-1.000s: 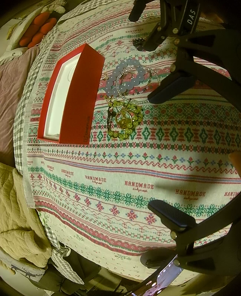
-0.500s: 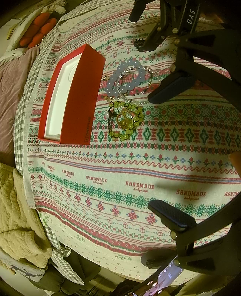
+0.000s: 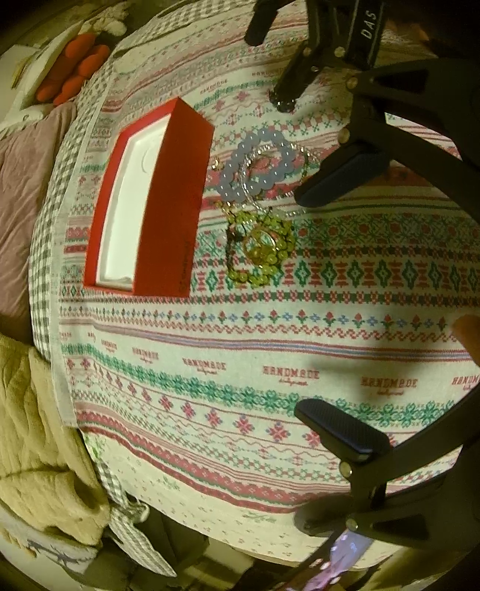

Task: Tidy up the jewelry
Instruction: 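Grasp the green beaded bracelet with the left gripper while the right gripper grasps the black claw clip, then carry the green bracelet and black clip into the red box with both grippers, then open both grippers to release the bracelet and clip inside the box, then grasp the gold ring with the left gripper, then hold the gold ring in the left gripper while the right gripper grasps the lavender beaded bracelet, then carry the ring and lavender bracelet into the red box and open both grippers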

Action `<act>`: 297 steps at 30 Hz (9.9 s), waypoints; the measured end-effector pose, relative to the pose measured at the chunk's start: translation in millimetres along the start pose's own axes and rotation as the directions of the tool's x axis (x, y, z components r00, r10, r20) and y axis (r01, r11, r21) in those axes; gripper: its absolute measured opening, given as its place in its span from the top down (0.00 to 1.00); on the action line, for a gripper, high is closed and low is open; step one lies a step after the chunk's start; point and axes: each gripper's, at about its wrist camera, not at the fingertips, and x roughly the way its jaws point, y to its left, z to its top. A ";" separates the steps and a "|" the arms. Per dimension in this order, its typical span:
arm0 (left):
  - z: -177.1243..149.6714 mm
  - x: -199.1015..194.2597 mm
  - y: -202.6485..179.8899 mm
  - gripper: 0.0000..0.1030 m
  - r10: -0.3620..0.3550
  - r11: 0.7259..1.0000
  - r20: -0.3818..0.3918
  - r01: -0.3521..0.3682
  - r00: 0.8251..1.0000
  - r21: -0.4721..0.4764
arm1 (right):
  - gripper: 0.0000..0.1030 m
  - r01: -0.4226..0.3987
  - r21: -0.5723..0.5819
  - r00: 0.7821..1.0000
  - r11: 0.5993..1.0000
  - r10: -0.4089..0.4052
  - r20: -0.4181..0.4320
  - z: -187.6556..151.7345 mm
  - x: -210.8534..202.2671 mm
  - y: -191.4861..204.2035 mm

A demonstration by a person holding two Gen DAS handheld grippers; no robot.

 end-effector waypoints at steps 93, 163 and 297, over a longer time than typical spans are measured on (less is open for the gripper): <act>52.9 -35.5 -2.6 0.93 -0.395 0.917 0.030 0.392 0.918 0.074 | 0.63 -0.205 0.177 0.942 0.963 0.243 -0.230 4.4 42.1 -36.6; 66.9 -17.1 4.3 0.17 -0.111 0.994 0.043 0.110 0.993 0.023 | 0.26 -0.274 0.146 0.962 0.951 0.270 0.048 48.7 -14.2 -30.6; 51.5 -23.7 -10.2 0.76 -0.287 0.951 0.082 0.273 0.955 0.144 | 0.89 -0.363 0.105 0.923 0.926 0.341 0.178 64.3 -58.7 -1.3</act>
